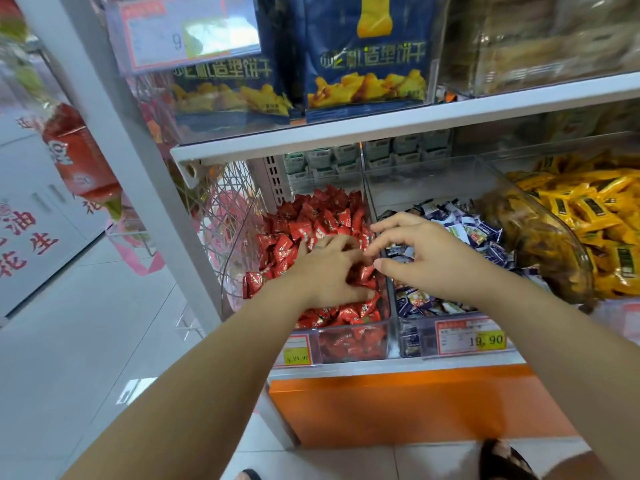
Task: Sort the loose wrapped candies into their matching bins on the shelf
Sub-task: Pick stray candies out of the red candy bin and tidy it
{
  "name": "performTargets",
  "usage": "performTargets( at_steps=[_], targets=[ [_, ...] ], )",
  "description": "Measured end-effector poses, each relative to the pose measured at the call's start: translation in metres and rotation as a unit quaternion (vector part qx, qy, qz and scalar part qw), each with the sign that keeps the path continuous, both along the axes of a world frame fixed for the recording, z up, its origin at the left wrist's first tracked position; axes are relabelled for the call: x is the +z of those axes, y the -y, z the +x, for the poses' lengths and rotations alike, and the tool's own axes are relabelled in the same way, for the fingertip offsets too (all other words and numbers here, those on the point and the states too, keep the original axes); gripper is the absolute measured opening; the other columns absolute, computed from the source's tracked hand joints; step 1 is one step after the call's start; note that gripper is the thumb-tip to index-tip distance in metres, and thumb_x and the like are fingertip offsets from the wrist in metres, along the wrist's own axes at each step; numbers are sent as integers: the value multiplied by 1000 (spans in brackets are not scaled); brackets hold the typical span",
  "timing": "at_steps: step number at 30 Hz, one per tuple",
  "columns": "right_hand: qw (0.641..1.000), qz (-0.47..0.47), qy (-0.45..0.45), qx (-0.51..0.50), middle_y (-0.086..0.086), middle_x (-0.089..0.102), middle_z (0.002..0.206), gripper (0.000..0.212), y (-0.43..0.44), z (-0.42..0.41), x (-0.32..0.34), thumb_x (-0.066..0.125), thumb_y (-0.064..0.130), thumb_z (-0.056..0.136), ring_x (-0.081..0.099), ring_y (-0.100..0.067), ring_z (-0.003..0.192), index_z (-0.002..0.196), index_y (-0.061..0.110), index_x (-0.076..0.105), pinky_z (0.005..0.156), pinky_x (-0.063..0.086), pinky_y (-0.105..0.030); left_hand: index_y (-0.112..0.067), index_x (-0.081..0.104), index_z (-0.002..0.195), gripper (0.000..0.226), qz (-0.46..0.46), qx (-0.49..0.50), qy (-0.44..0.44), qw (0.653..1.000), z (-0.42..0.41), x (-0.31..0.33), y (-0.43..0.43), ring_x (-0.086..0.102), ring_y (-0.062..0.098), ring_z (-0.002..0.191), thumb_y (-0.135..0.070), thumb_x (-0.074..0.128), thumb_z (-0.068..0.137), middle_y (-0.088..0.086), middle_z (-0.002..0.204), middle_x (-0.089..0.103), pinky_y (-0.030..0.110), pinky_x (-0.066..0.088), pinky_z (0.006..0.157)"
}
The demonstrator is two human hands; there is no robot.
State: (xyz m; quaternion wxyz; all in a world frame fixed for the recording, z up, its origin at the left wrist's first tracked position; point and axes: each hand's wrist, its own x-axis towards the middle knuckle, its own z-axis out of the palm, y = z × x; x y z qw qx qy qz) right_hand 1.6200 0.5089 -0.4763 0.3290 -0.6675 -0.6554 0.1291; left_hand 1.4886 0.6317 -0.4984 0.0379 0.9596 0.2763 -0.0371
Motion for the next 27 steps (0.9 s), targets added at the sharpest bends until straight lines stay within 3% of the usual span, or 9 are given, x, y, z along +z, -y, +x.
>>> performTargets(
  at_steps=[8,14,21,25,27],
  targets=[
    [1000,-20,17,8,10,45,131,14,3,0,4,59,24,90,37,6,112,100,29,68,94,24,-16,-38,59,118,39,-12,-17,-86,996,-24,1,-1,28,19,133,-55,58,84,-9,133,47,55,17,110],
    [999,-23,25,11,9,44,136,15,5,-2,3,58,24,91,37,4,114,102,30,67,95,25,-19,-36,66,105,26,-22,-4,-55,998,-44,13,-6,33,16,129,-52,59,85,-12,123,55,56,10,112],
    [999,-27,20,13,10,44,135,15,5,-1,3,59,24,91,42,2,112,101,31,67,93,26,-18,-42,69,94,27,-65,-21,2,998,-62,10,-29,45,13,115,-55,56,74,-23,103,57,50,31,105],
    [999,-30,22,12,11,44,133,15,4,-1,4,59,24,90,45,0,111,100,32,67,91,28,-17,-36,70,99,16,-63,-20,32,997,-64,7,-32,44,11,118,-32,64,84,-16,114,59,46,29,108],
    [999,-29,22,11,11,45,132,14,4,-1,4,60,24,90,47,-2,111,99,32,67,88,28,-14,-30,70,101,18,-78,-23,53,995,-63,10,-28,49,10,114,-23,65,85,-12,116,60,37,33,106]
  ],
)
